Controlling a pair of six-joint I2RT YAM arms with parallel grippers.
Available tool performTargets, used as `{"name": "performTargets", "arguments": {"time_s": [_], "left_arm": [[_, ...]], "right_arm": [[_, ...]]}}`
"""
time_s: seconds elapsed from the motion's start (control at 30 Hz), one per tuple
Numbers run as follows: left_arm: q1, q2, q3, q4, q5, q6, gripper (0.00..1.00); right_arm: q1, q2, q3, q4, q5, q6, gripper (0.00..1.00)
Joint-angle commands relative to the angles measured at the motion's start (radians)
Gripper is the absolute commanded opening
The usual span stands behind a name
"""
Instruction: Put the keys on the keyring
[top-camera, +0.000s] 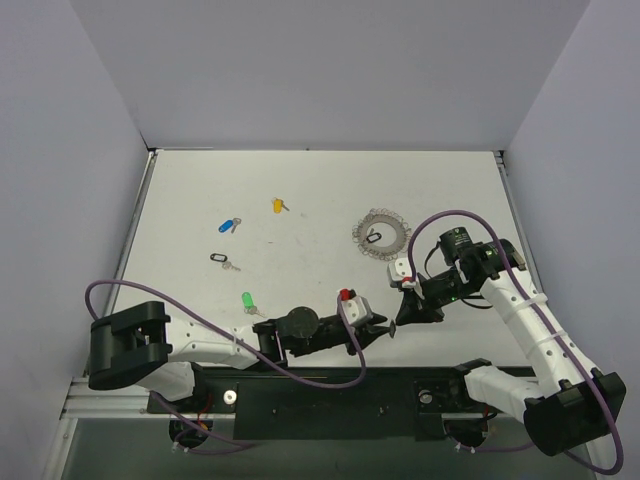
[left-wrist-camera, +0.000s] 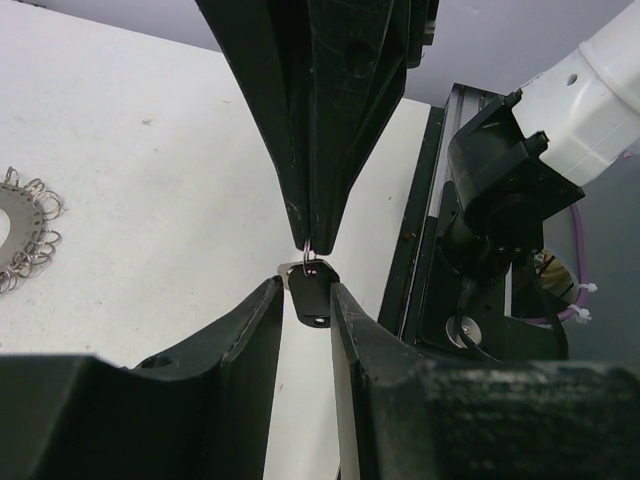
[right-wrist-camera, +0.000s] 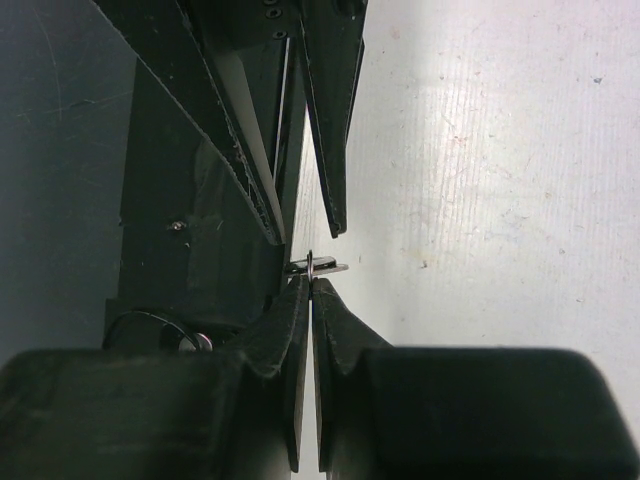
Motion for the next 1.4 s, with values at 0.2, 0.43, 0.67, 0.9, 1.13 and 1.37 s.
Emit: {"name": "performTargets", "arguments": {"time_s": [0.2,0.43,0.67,0.9,1.13,1.37], "left_arm": [[-0.004,0.034,0.054,0.082,0.022,-0.016,0.33],[-0.004,0.046,0.06,0.098,0.03,-0.024,0.31],[-0.006,0.055,0.063,0.102,0.041,-0.03,0.19],[-0.004,0.054,0.054,0.108,0.029,-0.05,0.0],[0.005,0.011,0.046,0.001,-0.004,-0.113,0.0],[0.02,-0.09,0.104,-0.353,0.033,-0.182,0.0]], "right_arm": [[0.008,-0.012,-0.014,-0.008,-0.071,0.011,0.0],[0.008,-0.015,-0.022,0.003,-0.076,0.022,0.0],[0.008,-0.02,-0.028,0.009,-0.079,0.03,0.0],[0.006,-0.026,-0.036,0.012,-0.08,0.031,0.0],[0.008,-0.044,-0.049,0.017,-0.062,0.048,0.08],[0.008,-0.069,-0.023,-0.002,-0.03,0.074,0.31]]}}
